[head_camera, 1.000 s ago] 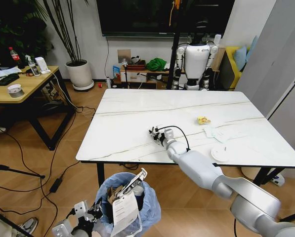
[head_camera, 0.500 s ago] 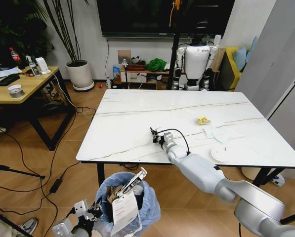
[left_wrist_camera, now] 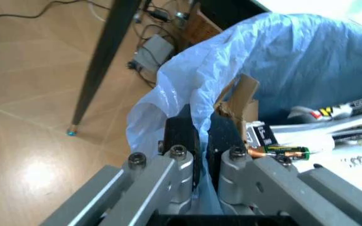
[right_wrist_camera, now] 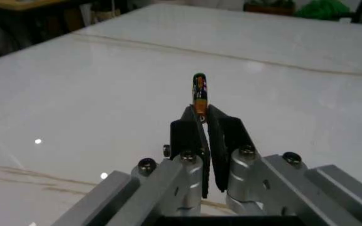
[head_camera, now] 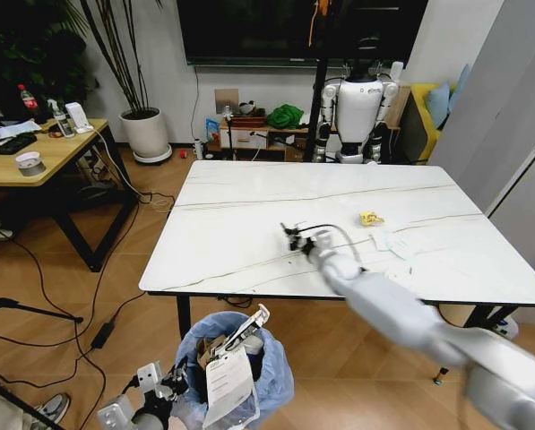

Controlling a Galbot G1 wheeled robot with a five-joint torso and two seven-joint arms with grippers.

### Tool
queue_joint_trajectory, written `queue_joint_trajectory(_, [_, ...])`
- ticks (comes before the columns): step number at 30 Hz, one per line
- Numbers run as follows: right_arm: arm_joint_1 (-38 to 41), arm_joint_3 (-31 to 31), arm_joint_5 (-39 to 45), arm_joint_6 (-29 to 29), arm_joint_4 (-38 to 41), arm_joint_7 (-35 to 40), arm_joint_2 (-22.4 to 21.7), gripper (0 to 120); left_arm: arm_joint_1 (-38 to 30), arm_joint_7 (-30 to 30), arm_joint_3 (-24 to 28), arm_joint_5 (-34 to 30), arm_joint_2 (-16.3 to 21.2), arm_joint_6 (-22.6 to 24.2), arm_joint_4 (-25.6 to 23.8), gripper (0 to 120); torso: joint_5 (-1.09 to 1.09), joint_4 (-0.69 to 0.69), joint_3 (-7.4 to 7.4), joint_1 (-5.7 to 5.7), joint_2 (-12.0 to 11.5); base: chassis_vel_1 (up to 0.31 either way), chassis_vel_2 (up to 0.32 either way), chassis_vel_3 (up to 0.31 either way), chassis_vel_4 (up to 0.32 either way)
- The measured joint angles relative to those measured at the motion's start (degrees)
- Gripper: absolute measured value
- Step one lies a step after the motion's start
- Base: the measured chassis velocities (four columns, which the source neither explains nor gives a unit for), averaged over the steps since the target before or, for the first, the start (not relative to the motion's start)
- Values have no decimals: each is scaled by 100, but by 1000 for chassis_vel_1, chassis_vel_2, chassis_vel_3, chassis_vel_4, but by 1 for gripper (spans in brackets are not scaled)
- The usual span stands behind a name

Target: Pick up the trash bin and place the trash from the table into it.

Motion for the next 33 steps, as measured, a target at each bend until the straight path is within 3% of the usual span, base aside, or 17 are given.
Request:
queue_joint_trajectory(1, [-55,25,7,26,169,-41,-96,0,0,1,9,-4,8,0,-6,0,-1,-1,-1,-1,0,-53,-33,-16,-28])
queue_joint_trajectory(2, [-272,148,29,103,815,-167,-474,0,0,3,53,-15,46,0,-29,0,-1,4,-2,-3,2,0,0,0,0])
queue_joint_trajectory(3, [-272,148,29,103,815,-167,-474,0,0,3,53,-15,46,0,-29,0,-1,4,-2,-3,2,0,0,0,0])
queue_joint_trajectory(8, [-773,361,58,304,2744,-274,-1685,0,55,5,158,16,53,0,-198,0,-1,7,-3,-3,3,0,0,0,0])
queue_joint_trajectory(10, [-781,359,56,319,2795,-287,-1715,0,58,5,159,20,47,0,-206,0,0,8,-3,-3,3,0,0,0,0])
queue_joint_trajectory(12, [-853,331,17,495,3345,-397,-2006,0,56,7,169,44,11,-1,-254,0,1,8,-3,-3,3,0,0,0,0])
queue_joint_trajectory(16, [-866,276,27,569,3782,-497,-2148,0,51,7,173,73,-23,-1,-263,0,-1,8,-3,-3,3,0,0,0,0])
queue_joint_trajectory(20, [-876,121,-126,828,4161,-1113,-2289,0,42,7,162,98,-73,-3,-270,0,-4,10,-3,-3,3,0,0,0,0])
queue_joint_trajectory(24, [-966,55,-332,990,4148,-1479,-2321,0,31,7,154,98,-101,-3,-269,0,-1,10,-2,-2,3,0,0,0,0])
queue_joint_trajectory(27, [-1123,-49,-1113,1195,3870,-1966,-2270,0,-37,6,154,97,-163,-3,-238,0,-2,8,-2,-3,3,0,0,0,0])
queue_joint_trajectory(33, [-1331,-65,-1672,1307,3553,-2253,-2140,0,-80,5,156,91,-218,-4,-222,0,-1,9,-2,-2,3,0,0,0,0])
